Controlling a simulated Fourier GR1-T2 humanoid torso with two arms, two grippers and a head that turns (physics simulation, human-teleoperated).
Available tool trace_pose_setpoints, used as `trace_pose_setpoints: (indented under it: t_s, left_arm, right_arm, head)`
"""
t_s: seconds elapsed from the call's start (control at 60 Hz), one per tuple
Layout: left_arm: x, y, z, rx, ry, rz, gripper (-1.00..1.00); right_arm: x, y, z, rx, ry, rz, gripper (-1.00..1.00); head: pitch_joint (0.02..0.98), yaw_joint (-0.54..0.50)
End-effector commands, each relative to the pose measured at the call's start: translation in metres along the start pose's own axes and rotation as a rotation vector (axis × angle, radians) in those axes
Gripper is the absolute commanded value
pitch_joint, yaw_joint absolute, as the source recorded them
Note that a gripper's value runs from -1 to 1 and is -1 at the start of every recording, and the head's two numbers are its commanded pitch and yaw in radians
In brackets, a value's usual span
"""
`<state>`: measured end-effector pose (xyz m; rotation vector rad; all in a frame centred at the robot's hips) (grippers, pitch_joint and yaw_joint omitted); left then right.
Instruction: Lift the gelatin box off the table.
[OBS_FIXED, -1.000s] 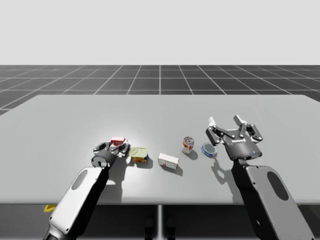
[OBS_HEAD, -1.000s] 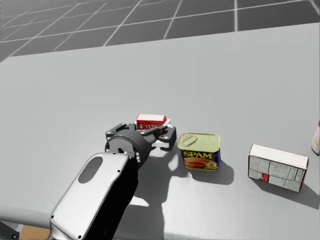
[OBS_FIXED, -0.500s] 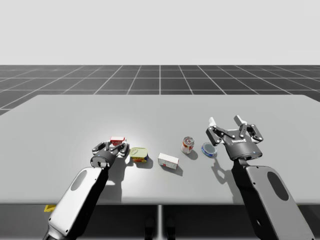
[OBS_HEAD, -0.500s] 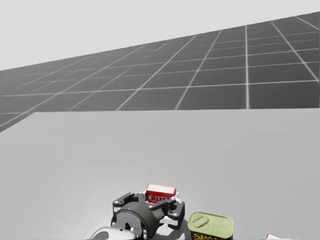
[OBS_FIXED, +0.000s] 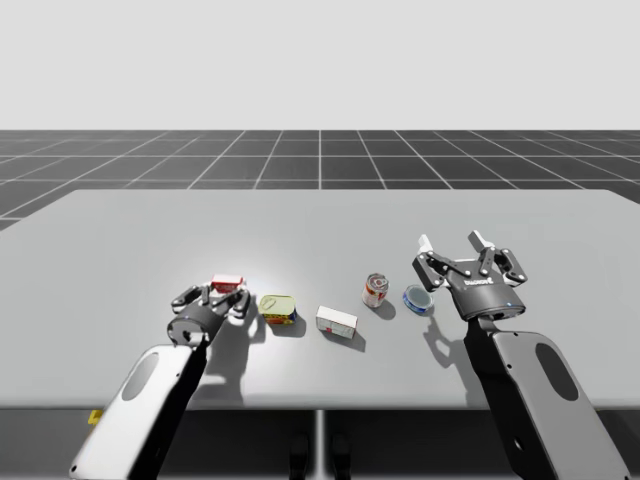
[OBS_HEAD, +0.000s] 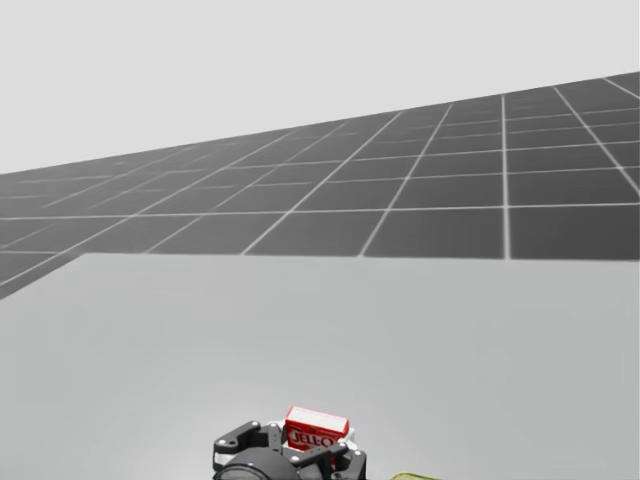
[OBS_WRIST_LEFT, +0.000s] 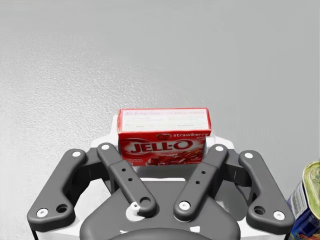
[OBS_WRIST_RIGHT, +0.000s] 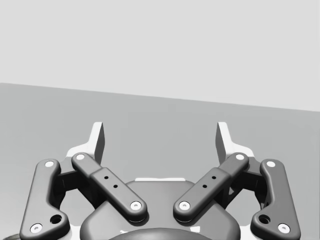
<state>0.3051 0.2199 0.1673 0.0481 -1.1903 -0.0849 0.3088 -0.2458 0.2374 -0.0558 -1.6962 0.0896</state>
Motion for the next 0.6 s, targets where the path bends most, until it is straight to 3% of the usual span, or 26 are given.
trace_pose_setpoints:
  t_s: [0.017,0.217,0.6]
  left_arm:
    - [0.034,-0.002,0.010,-0.112,-0.070,-0.049,0.99]
    - [0.072,0.006,0.023,-0.085,-0.151,-0.101,0.99]
    - [0.156,0.014,0.048,-0.050,-0.332,-0.153,1.00]
  right_arm:
    - [0.000,0.000,-0.001,0.000,0.004,0.000,-1.00]
    - [-0.001,0.000,-0.001,0.001,0.006,0.006,-1.00]
    - [-0.001,0.000,-0.001,0.002,0.022,0.006,-1.00]
  head:
    - [0.413,0.38]
    - [0.406,0.39]
    - [0.402,0.39]
